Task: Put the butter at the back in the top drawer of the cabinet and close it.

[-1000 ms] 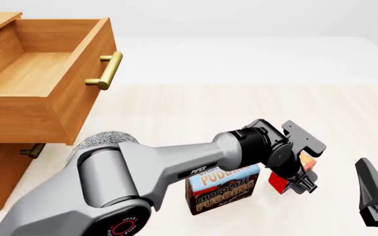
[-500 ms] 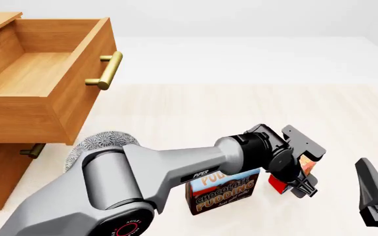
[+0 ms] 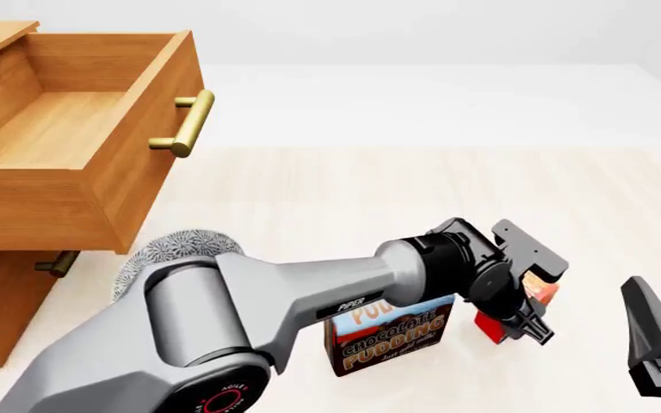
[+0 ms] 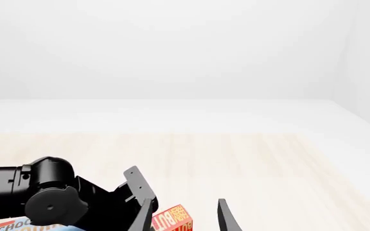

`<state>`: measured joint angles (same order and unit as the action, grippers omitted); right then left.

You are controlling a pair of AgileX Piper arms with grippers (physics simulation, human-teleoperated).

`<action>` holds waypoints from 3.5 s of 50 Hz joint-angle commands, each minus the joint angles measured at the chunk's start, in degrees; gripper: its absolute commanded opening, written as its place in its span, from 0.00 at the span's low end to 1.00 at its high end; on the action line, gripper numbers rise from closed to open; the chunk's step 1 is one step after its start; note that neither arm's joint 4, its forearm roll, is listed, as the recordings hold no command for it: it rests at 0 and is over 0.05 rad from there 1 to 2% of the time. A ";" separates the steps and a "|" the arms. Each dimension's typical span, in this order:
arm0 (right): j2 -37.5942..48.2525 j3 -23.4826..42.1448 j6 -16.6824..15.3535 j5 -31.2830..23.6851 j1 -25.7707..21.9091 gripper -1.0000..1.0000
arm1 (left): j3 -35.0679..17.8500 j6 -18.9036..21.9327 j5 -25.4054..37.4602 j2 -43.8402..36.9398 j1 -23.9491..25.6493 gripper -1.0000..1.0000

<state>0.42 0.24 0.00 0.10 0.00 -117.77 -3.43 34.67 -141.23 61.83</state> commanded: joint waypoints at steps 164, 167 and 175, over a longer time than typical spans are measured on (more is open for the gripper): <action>0.00 0.00 0.00 0.00 0.00 1.00 | 24.71 24.01 32.47 81.25 -40.66 0.00; 0.00 0.00 0.00 0.00 0.00 1.00 | 24.89 23.08 32.66 81.03 -41.69 0.00; 0.00 0.00 0.00 0.00 0.00 1.00 | 26.32 22.20 31.84 80.28 -43.24 0.00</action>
<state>0.42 0.24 0.00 0.10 0.00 -91.82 19.12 67.06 -60.76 20.86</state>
